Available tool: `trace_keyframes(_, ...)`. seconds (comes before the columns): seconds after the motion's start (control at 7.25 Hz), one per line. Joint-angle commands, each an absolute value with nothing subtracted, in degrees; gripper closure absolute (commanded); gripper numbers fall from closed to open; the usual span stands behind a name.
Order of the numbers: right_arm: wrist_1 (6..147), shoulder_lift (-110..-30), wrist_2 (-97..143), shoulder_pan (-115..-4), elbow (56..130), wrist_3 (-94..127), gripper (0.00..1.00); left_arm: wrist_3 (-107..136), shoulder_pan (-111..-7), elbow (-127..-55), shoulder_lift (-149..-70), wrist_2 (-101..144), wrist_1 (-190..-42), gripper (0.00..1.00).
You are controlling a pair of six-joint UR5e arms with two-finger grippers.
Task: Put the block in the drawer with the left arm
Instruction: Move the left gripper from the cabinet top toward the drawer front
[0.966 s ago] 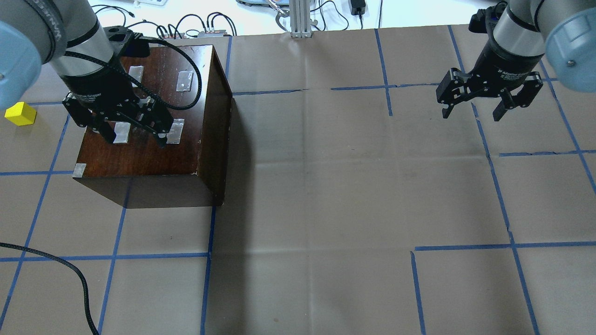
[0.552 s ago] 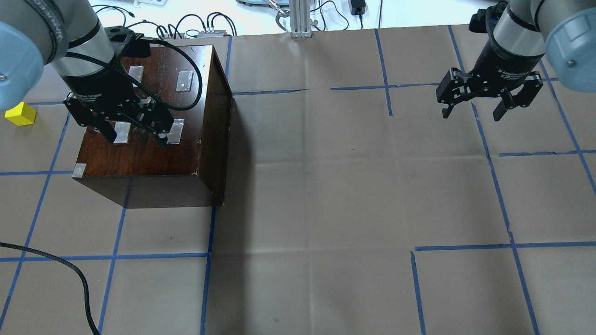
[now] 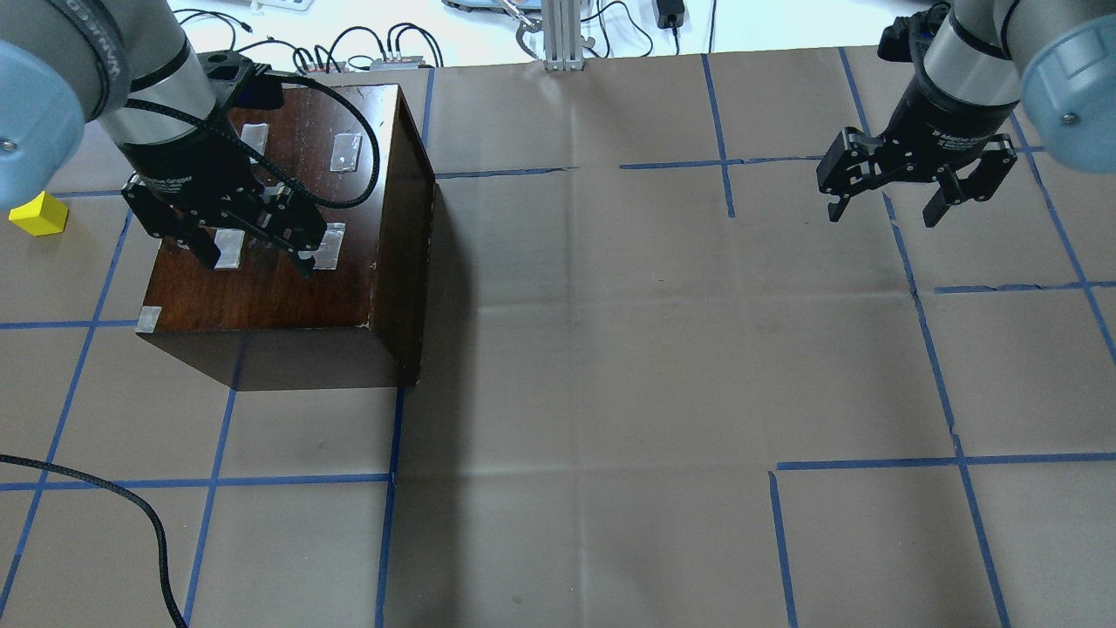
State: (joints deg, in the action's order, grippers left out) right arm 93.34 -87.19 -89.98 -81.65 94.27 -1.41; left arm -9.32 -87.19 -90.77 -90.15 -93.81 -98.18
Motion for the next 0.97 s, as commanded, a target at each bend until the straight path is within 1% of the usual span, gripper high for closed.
trace_keyframes(0.0, 93.34, -87.19, -90.00, -81.65, 94.31, -1.41, 0.00, -9.40, -87.19, -90.70, -90.00, -93.69, -98.26, 0.00)
trace_keyframes(0.55, 93.34, -87.19, -90.00, -81.65, 94.31, -1.41, 0.00, -9.05, -85.71, -89.39, -89.03, -93.78, -98.09, 0.01)
trace_keyframes(0.83, 93.34, -87.19, -90.00, -81.65, 94.22, -1.41, 0.00, -9.14, -76.16, -89.38, -90.87, -93.61, -96.69, 0.01)
